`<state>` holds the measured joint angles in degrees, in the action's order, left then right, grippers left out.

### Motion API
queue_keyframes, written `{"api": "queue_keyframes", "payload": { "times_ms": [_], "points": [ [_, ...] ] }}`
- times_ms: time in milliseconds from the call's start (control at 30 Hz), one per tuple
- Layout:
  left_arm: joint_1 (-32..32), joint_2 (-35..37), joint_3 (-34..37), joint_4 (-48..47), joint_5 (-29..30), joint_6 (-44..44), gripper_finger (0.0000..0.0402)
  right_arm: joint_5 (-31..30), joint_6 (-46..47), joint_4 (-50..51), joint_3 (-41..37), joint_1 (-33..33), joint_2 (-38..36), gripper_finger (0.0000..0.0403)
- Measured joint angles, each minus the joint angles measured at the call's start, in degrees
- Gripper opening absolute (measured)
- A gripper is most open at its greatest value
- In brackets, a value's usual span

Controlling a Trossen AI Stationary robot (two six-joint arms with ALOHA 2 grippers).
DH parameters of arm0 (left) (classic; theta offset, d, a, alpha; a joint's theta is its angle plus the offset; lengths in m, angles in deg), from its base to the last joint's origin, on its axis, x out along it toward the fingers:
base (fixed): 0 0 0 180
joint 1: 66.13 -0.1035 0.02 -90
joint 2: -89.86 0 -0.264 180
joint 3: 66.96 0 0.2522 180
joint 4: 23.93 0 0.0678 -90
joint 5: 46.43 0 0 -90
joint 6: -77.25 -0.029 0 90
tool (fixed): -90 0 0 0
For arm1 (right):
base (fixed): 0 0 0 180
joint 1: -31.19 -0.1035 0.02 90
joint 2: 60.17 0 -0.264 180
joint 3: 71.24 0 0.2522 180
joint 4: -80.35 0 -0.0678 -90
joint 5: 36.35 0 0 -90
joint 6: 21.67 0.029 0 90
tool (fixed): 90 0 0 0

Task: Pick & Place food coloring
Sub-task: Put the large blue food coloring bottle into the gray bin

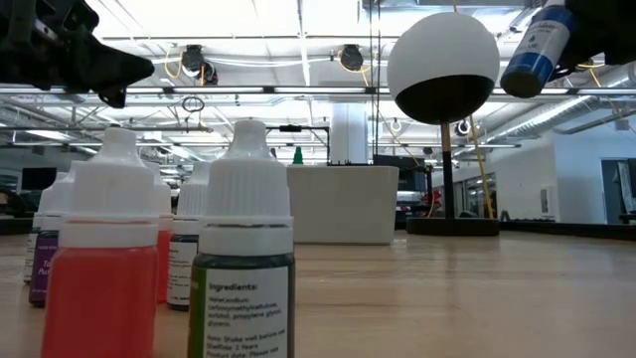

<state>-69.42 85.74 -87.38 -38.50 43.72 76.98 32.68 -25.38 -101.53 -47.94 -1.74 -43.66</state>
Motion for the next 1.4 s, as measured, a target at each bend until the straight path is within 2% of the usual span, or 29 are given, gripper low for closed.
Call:
{"api": "queue_keyframes", "payload": {
  "times_ms": [333,500,733,833,967,1200,1400],
  "points": [
    [0.0,0.0,0.02,0.58,0.02,-1.12,0.0042,-0.77,0.56,-0.57,-0.02,0.0,0.24,0.011],
    [0.02,0.0,0.0,0.58,0.02,-1.16,0.0042,-3.06,2.1,-7.11,-0.02,1.12,4.64,0.0116],
    [0.02,0.02,0.02,1.11,0.04,-1.18,0.0042,-2.72,0.13,-19.34,1.49,4.67,19.44,0.011],
    [0.02,0.02,0.0,1.11,0.18,-1.2,0.0042,-0.19,-0.07,-21.85,4.62,6.88,26.48,0.0113],
    [0.0,0.01,0.01,1.08,0.5,-1.23,0.0042,3.2,-1.7,-22.75,11.65,9.67,36.51,0.011],
    [0.01,0.02,0.01,1.08,0.5,-1.22,0.0042,3.37,-8.57,-20.92,26.54,13.35,54.9,0.0111],
    [0.0,0.02,0.02,1.08,0.5,-1.09,0.0042,3.21,-10.63,-21.15,35.42,17.4,66.68,0.011]
  ]
}}
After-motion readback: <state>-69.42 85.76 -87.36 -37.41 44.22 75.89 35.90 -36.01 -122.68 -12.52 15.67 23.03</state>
